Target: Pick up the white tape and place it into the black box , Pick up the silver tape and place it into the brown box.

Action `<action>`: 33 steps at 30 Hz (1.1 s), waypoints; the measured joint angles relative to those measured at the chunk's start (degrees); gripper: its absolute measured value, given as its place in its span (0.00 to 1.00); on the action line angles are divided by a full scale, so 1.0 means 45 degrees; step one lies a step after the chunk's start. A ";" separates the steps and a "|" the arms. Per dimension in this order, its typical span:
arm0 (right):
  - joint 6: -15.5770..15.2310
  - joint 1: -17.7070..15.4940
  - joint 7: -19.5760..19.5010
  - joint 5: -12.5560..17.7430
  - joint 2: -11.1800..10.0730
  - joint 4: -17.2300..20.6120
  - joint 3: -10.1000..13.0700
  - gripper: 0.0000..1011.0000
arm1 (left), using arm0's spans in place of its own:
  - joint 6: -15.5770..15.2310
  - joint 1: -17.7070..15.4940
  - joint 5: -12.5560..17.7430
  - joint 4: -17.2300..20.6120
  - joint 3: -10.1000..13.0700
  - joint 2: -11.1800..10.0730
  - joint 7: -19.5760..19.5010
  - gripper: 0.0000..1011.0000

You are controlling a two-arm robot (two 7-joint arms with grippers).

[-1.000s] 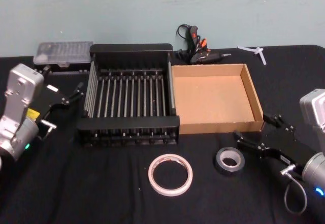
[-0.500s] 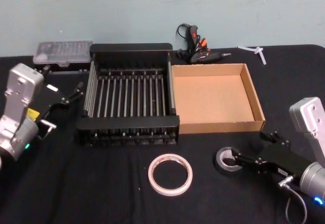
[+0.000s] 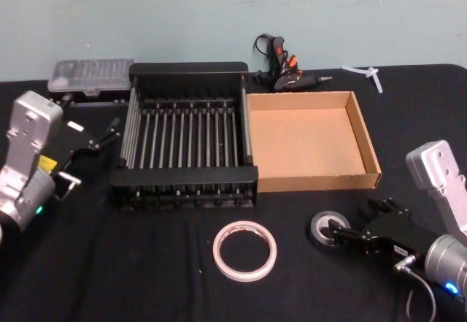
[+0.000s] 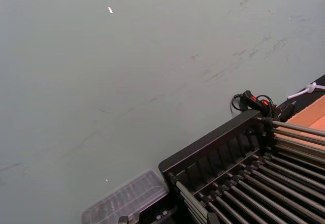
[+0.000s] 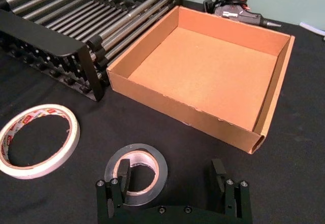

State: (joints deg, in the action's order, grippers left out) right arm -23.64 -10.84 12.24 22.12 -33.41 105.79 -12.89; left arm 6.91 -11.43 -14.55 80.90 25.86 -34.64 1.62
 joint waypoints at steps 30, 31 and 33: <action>-0.0522 0.0350 0.0306 -0.0719 0.0536 -0.0515 0.0001 0.99 | 0.0000 0.0000 0.0000 0.0000 0.0000 0.0000 0.0000 0.99; -0.0522 0.0349 0.0305 -0.0717 0.0535 -0.0514 0.0002 0.99 | 0.0000 0.0000 0.0000 0.0000 0.0000 0.0000 0.0000 0.99; -0.0520 0.0346 0.0303 -0.0710 0.0532 -0.0511 0.0004 0.99 | 0.0000 0.0001 0.0000 -0.0001 0.0000 0.0000 0.0000 0.99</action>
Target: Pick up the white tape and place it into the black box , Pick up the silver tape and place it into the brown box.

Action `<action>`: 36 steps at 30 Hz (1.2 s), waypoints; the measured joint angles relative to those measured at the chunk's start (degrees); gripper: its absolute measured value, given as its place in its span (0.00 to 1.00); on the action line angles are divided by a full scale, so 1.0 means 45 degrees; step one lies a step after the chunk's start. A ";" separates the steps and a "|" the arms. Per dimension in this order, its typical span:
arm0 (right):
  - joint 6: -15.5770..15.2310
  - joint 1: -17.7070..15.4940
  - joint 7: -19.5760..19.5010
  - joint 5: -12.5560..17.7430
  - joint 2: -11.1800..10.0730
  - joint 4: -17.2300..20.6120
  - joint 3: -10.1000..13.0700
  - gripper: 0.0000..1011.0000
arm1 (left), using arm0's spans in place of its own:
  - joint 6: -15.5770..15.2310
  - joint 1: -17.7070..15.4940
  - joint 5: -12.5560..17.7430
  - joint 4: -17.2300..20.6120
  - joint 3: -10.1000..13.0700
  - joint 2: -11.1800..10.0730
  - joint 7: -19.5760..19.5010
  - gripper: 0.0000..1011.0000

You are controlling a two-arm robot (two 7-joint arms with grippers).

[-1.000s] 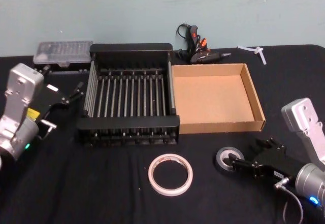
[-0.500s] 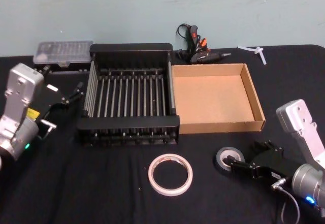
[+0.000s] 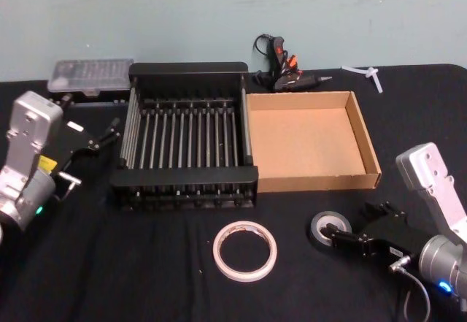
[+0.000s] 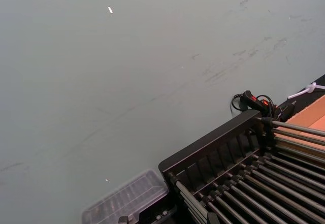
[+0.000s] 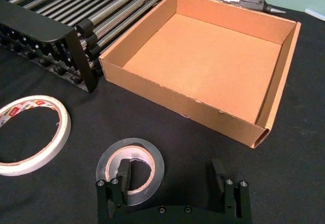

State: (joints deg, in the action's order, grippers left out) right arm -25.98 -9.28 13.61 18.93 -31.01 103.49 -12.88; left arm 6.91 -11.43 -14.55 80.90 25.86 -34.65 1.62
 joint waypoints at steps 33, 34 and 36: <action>0.0025 -0.0013 -0.0022 0.0048 -0.0018 0.0020 0.0002 0.13 | 0.0000 0.0000 0.0000 0.0001 0.0000 0.0000 0.0000 0.99; 0.0024 -0.0013 -0.0022 0.0048 -0.0018 0.0020 0.0002 0.13 | 0.0000 -0.0001 0.0000 0.0000 0.0001 0.0000 0.0000 0.99; 0.0024 -0.0013 -0.0021 0.0048 -0.0018 0.0020 0.0002 0.13 | 0.0000 0.0000 0.0000 0.0000 0.0001 0.0000 0.0000 0.99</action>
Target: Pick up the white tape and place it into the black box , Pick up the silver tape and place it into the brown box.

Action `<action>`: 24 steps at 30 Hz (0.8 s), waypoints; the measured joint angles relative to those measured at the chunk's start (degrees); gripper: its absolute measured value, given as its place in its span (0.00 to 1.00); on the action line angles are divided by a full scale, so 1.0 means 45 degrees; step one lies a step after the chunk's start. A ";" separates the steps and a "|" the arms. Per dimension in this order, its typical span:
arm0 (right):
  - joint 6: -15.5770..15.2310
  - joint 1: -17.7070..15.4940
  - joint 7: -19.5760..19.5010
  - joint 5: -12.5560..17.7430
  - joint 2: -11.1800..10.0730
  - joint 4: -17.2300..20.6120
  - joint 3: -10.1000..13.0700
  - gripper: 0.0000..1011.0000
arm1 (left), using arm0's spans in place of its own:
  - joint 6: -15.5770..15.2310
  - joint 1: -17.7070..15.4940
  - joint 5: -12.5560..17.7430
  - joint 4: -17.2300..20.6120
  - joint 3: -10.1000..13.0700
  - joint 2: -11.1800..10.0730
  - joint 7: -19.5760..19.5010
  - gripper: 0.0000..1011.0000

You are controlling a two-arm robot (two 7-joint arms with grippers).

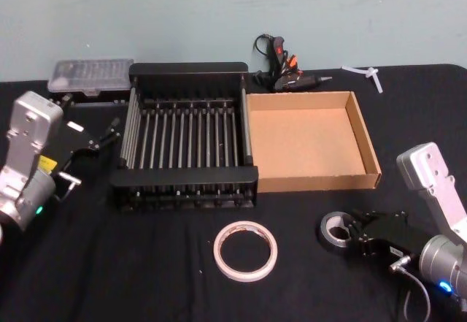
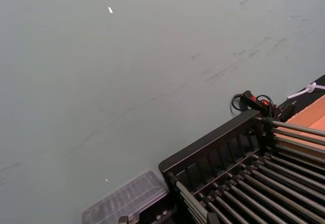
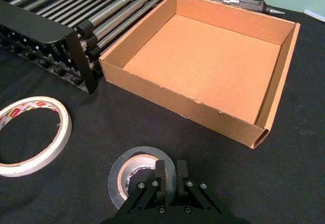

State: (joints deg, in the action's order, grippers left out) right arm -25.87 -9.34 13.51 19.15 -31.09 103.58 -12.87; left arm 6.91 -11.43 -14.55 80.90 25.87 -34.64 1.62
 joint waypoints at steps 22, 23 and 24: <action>0.0774 -0.0139 0.0889 0.0625 -0.0165 0.0987 0.0868 0.13 | 0.0000 -0.0001 0.0000 0.0000 -0.0001 0.0000 0.0000 0.99; 0.0809 -0.0104 0.0901 0.0664 -0.0176 0.1016 0.0887 0.13 | 0.0000 0.0000 0.0000 0.0000 -0.0001 0.0000 -0.0001 0.99; 0.0881 -0.0013 0.0919 0.0720 -0.0193 0.1058 0.0916 0.13 | 0.0000 0.0000 0.0000 0.0000 -0.0001 0.0000 0.0000 0.99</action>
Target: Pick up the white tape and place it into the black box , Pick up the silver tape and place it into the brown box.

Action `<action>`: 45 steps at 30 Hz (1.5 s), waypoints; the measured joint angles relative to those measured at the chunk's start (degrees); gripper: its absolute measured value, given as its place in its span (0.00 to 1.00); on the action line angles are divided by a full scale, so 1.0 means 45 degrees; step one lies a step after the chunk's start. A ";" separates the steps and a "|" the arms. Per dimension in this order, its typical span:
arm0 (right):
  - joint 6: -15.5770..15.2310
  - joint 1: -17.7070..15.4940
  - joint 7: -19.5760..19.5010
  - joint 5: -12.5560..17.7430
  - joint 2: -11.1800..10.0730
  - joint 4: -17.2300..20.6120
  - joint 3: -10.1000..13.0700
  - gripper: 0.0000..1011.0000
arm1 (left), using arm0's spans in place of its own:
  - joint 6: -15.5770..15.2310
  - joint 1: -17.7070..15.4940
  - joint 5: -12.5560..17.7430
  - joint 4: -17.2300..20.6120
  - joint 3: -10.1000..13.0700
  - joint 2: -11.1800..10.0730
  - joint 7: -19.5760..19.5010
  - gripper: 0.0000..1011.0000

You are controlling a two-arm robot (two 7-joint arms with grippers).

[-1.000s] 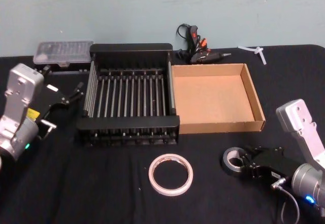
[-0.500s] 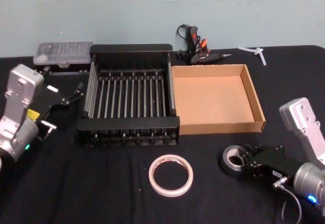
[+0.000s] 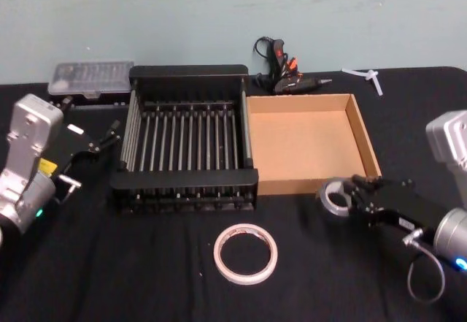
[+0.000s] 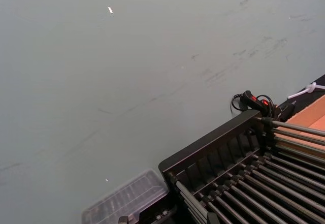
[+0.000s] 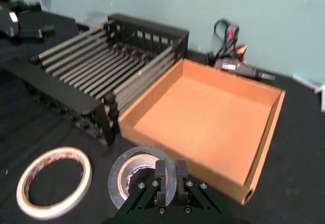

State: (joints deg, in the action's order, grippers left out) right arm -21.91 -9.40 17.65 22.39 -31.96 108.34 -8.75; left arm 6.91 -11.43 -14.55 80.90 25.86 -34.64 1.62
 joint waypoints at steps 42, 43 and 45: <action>0.0634 0.5647 -0.1739 -0.2118 0.3142 -0.5374 -0.1449 0.13 | 0.0000 0.0000 0.0000 0.0000 0.0000 0.0000 0.0000 0.99; 0.0634 0.5699 -0.1756 -0.2173 0.3204 -0.5491 -0.1466 0.13 | 0.0000 0.0000 0.0000 0.0000 0.0000 -0.0001 0.0000 0.99; 0.0634 0.5776 -0.1781 -0.2253 0.3285 -0.5668 -0.1483 0.13 | 0.0000 0.0000 0.0001 0.0000 0.0000 0.0000 0.0000 0.99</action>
State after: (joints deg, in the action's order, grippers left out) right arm -19.06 16.59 9.63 12.25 -17.18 82.83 -15.42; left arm 6.91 -11.43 -14.55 80.90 25.86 -34.65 1.62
